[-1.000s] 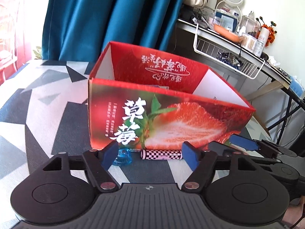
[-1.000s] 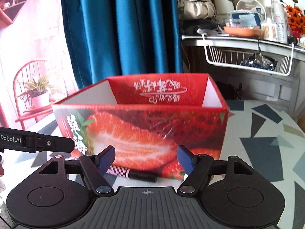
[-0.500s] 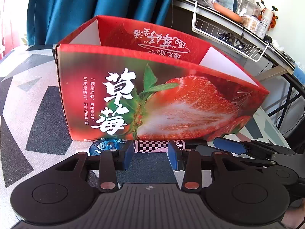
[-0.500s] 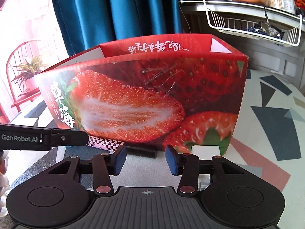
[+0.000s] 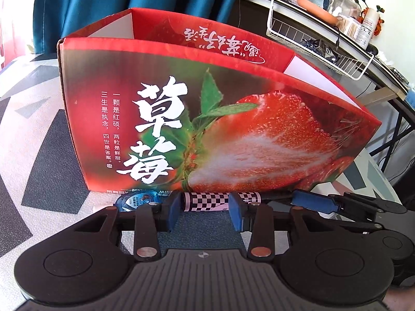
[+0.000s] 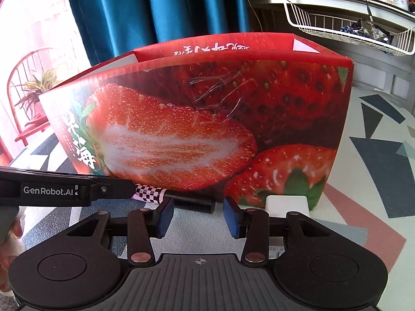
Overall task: Organize rigid objects
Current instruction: 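Grasp the black checkered marker with the left gripper, then lift the black marker with the left gripper over the box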
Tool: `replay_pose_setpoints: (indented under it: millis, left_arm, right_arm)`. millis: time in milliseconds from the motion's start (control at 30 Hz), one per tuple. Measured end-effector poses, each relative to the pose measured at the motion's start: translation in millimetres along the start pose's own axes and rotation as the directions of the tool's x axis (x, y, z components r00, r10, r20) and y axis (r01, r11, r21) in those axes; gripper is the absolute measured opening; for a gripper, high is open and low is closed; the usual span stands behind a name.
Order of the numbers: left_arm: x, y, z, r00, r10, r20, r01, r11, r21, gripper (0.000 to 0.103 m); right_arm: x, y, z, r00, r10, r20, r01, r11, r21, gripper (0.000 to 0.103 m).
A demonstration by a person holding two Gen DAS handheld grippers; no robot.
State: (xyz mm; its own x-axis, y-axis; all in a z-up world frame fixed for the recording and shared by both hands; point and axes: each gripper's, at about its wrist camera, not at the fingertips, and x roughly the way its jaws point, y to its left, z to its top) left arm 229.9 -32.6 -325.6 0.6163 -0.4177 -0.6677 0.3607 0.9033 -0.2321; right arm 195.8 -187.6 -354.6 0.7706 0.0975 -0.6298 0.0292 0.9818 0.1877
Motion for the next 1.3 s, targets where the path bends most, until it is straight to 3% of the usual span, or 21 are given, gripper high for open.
replay_pose_setpoints:
  millis: [567,933,1300]
  left_arm:
    - [-5,-6,-2,1.0,-0.009,-0.01,0.009,1.0,0.005,0.042]
    - [-42,-19,11,0.996,-0.02,0.083,0.017,0.999,0.041,0.042]
    - [-92,-40,26,0.972,-0.018,0.236,-0.004,0.996,0.09,0.042]
  right_arm:
    - [-1,6,0,1.0,-0.001,-0.012,0.001,1.0,-0.017,0.035]
    - [-36,15,13,0.996,-0.009,0.085,0.014,0.998,-0.057,0.035]
    - [-87,26,33,0.971,0.004,0.24,0.022,0.994,-0.103,0.035]
